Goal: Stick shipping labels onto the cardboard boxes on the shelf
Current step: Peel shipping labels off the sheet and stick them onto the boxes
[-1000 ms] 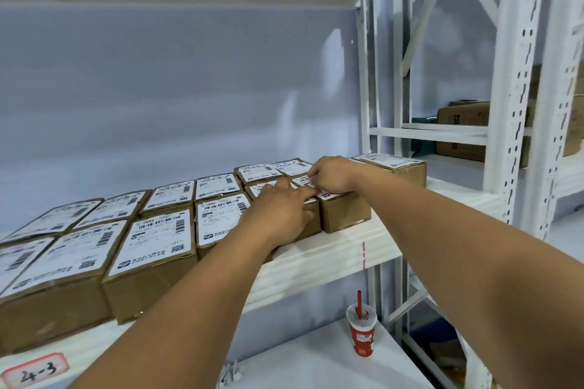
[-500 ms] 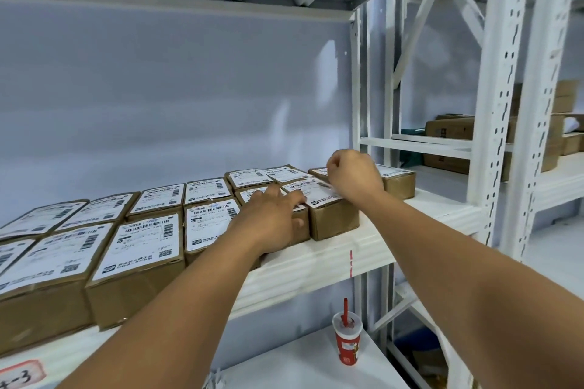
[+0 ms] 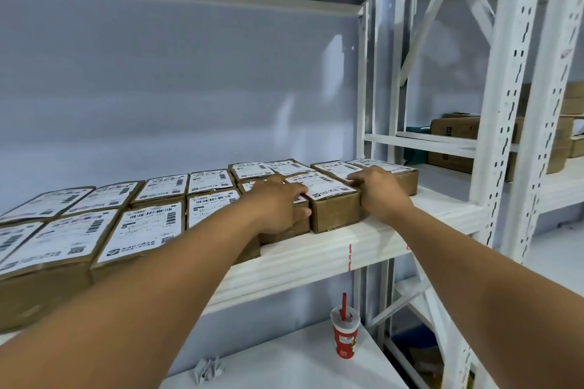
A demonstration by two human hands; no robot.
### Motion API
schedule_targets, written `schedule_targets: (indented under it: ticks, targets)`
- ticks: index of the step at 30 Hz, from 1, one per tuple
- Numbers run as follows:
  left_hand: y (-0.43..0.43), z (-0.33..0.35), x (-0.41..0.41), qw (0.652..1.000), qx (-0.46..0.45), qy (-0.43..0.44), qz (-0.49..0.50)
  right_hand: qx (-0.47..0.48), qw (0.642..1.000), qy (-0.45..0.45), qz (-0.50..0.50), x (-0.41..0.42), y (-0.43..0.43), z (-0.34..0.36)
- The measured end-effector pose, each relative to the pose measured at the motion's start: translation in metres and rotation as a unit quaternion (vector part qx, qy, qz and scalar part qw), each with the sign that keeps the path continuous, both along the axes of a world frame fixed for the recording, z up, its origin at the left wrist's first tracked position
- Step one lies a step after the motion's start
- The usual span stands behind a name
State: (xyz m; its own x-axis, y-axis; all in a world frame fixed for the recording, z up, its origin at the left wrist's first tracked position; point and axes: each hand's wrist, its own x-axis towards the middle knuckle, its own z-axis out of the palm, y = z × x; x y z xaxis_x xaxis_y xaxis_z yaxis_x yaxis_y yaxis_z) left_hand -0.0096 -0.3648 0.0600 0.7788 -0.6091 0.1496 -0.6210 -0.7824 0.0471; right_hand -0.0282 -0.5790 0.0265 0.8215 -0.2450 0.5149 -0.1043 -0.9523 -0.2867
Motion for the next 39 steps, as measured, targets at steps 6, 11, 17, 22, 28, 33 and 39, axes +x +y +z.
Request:
schedule_targets:
  ticks: [6, 11, 17, 22, 28, 33, 39]
  targets:
    - [0.003, 0.020, 0.021, 0.998, -0.046, 0.021, -0.034, 0.025, 0.999, -0.032, 0.015, 0.016, -0.005, -0.001]
    - [0.007, -0.001, 0.032, 0.994, -0.075, 0.068, -0.051, 0.015, 0.998, -0.014, 0.064, 0.015, -0.012, 0.002]
    - [0.007, -0.002, 0.033, 0.994, -0.080, 0.069, -0.034, -0.093, 0.993, 0.067, 0.004, 0.011, -0.008, 0.003]
    - [0.007, -0.001, 0.031, 0.993, -0.091, 0.073, -0.032, -0.109, 0.992, -0.015, -0.064, 0.017, -0.003, -0.006]
    - [0.007, -0.002, 0.030, 0.991, -0.106, 0.079, -0.033, 0.011, 0.999, 0.012, -0.035, 0.023, -0.002, -0.010]
    - [0.008, 0.000, 0.029, 0.991, -0.108, 0.078, -0.033, 0.109, 0.994, 0.007, -0.022, 0.027, 0.000, -0.011]
    - [0.008, -0.003, 0.033, 0.990, -0.110, 0.089, -0.027, 0.176, 0.983, -0.008, -0.056, 0.028, -0.002, -0.012]
